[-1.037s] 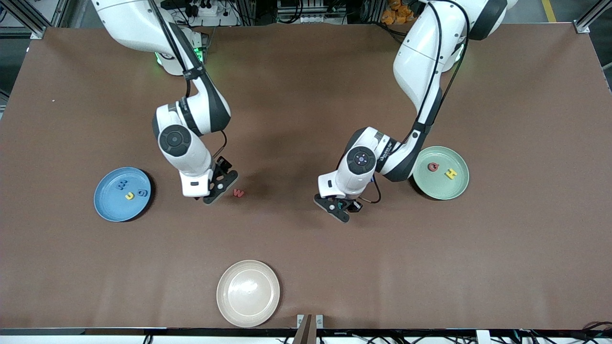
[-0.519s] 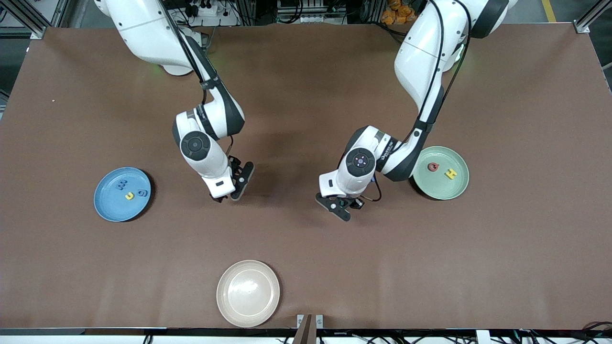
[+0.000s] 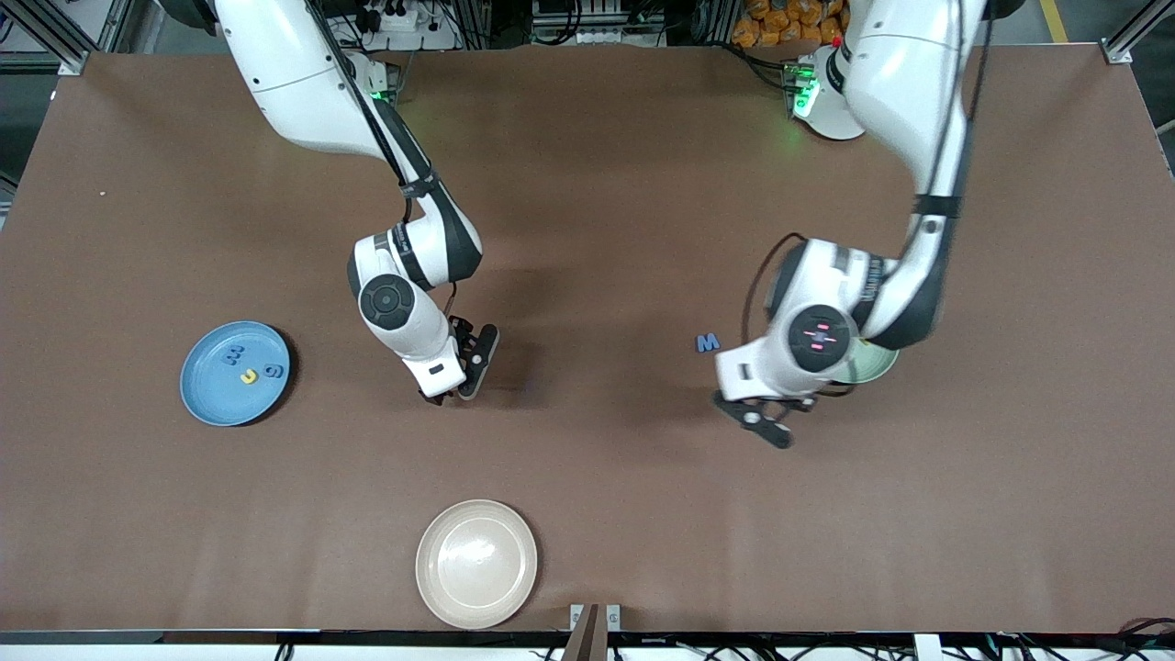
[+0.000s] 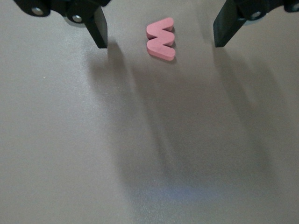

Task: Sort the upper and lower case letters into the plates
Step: 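Place the R on the green plate while the right gripper reaches the m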

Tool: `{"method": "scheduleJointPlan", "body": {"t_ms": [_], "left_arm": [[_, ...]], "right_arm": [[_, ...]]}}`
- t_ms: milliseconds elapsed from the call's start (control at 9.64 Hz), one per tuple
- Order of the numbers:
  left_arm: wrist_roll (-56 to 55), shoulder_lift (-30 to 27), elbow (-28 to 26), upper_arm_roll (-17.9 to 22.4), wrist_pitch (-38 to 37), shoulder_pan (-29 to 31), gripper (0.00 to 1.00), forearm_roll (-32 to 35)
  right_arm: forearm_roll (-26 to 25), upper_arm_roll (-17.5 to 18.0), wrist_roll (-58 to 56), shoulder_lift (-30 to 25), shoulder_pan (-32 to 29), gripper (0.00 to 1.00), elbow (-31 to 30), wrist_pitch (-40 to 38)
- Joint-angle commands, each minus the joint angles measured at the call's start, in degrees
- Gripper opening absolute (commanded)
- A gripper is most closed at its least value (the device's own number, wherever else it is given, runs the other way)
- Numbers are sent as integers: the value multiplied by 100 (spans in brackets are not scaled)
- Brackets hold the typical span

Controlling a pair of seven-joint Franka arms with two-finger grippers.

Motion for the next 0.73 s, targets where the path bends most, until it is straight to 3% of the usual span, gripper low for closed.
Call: {"method": "scheduleJointPlan", "body": {"t_ms": [0, 104, 207, 311, 415, 622], "left_arm": [[677, -860, -1411, 38, 280, 587, 6, -154], [879, -1290, -2149, 38, 726, 816, 6, -154], [942, -1494, -2530, 29, 870, 984, 8, -154], [934, -1610, -2908, 21, 1141, 994, 36, -171], [934, -1628, -3034, 29, 1318, 1003, 99, -311], [838, -1541, -2992, -75, 1363, 951, 100, -653]], "right_arm": [[142, 35, -351, 128, -127, 100, 146, -69], [142, 35, -439, 154, -188, 100, 146, -78], [142, 35, -440, 163, -214, 100, 146, -87], [142, 35, -431, 163, -206, 100, 146, -113], [142, 35, -422, 172, -188, 100, 137, -113], [151, 35, -352, 207, -127, 100, 146, -78]]}}
